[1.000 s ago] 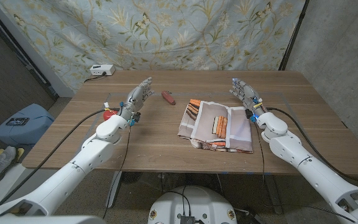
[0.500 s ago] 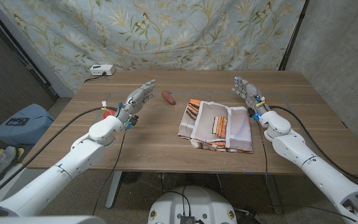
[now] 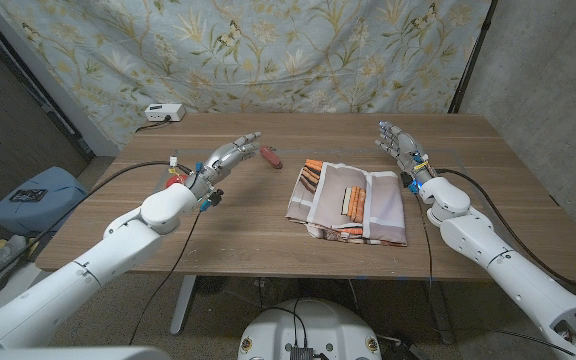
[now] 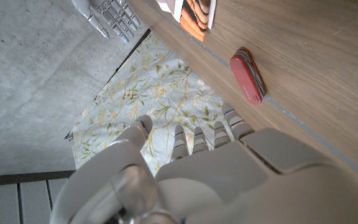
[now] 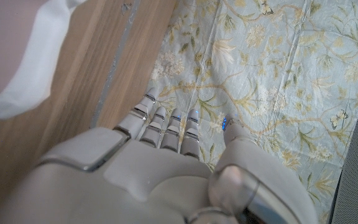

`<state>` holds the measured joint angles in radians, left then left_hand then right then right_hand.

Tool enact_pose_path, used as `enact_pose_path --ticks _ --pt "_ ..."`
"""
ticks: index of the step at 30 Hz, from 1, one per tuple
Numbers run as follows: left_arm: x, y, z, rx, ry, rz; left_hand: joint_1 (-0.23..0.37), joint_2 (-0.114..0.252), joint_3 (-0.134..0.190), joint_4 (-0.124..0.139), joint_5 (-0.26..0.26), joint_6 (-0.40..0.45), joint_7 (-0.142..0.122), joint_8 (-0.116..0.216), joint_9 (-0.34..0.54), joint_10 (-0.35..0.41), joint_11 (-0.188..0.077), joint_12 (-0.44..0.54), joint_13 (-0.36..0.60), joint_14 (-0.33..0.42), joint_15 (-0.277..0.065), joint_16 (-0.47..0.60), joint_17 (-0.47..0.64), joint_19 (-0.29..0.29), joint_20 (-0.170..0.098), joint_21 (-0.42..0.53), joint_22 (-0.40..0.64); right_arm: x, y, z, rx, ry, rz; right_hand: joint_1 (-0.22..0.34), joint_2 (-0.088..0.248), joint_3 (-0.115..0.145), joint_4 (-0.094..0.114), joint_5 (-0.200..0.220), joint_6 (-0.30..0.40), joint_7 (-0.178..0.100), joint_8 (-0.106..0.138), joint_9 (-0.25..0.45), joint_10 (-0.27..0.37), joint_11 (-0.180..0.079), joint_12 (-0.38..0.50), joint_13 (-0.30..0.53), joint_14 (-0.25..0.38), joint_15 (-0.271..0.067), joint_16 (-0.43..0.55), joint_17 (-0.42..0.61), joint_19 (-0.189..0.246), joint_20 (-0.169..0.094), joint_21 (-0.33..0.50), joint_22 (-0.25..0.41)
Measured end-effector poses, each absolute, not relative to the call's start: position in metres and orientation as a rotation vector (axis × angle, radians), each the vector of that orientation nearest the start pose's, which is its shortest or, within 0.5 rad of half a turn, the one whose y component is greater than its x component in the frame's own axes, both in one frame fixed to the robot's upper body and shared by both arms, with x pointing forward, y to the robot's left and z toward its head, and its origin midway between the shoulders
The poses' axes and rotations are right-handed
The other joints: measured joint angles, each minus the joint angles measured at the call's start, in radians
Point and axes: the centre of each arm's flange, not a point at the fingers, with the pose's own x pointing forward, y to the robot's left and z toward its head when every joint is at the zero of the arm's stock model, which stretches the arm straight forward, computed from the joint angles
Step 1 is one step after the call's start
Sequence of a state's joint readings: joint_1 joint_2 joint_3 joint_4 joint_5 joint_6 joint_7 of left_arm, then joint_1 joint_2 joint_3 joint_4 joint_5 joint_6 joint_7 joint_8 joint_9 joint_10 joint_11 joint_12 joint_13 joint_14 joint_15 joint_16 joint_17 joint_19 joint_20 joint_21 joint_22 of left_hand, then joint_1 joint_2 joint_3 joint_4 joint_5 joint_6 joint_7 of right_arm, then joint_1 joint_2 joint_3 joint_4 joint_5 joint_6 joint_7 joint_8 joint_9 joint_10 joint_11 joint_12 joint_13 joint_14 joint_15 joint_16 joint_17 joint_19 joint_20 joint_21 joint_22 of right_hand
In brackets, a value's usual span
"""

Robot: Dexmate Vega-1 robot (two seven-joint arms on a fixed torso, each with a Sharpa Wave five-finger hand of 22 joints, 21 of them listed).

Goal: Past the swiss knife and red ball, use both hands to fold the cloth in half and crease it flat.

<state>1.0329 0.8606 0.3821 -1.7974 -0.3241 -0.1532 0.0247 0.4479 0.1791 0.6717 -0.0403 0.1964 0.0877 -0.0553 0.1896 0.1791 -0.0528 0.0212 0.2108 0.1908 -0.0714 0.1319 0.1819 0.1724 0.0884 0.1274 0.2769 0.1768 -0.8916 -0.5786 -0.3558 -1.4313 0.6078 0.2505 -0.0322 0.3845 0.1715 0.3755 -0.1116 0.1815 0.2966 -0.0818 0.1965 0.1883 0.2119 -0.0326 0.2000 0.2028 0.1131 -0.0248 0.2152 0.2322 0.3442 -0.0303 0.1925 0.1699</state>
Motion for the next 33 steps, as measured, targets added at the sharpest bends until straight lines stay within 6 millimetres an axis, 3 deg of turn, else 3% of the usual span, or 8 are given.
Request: enact_pose_path --ticks 18,33 --pt "0.547 0.236 -0.014 0.815 -0.666 -0.401 0.0 0.0 -0.008 -0.008 0.0 0.021 0.0 0.0 0.0 0.016 -0.009 0.004 0.0 0.014 -0.007 0.0 0.002 0.015 -0.01 0.0 0.0 0.63 -0.304 -0.007 -0.059 -0.637 0.175 0.005 -0.005 0.0 0.0 -0.001 0.0 0.0 0.0 0.0 0.0 0.0 0.0 0.0 0.0 0.0 0.0 0.0 0.0 0.0 0.0 0.0" --pt "0.543 0.22 -0.017 1.094 -0.679 -0.473 0.0 0.0 -0.025 0.003 -0.004 0.029 -0.007 0.0 0.0 0.032 -0.025 0.004 0.0 0.025 -0.025 0.0 0.002 0.025 -0.019 -0.004 0.0 0.631 -0.309 -0.004 -0.071 -0.64 0.171 0.005 -0.005 0.004 -0.004 -0.001 0.0 0.0 0.0 0.0 0.0 0.0 0.0 0.0 0.0 0.0 0.0 -0.005 -0.004 0.004 0.0 0.0"
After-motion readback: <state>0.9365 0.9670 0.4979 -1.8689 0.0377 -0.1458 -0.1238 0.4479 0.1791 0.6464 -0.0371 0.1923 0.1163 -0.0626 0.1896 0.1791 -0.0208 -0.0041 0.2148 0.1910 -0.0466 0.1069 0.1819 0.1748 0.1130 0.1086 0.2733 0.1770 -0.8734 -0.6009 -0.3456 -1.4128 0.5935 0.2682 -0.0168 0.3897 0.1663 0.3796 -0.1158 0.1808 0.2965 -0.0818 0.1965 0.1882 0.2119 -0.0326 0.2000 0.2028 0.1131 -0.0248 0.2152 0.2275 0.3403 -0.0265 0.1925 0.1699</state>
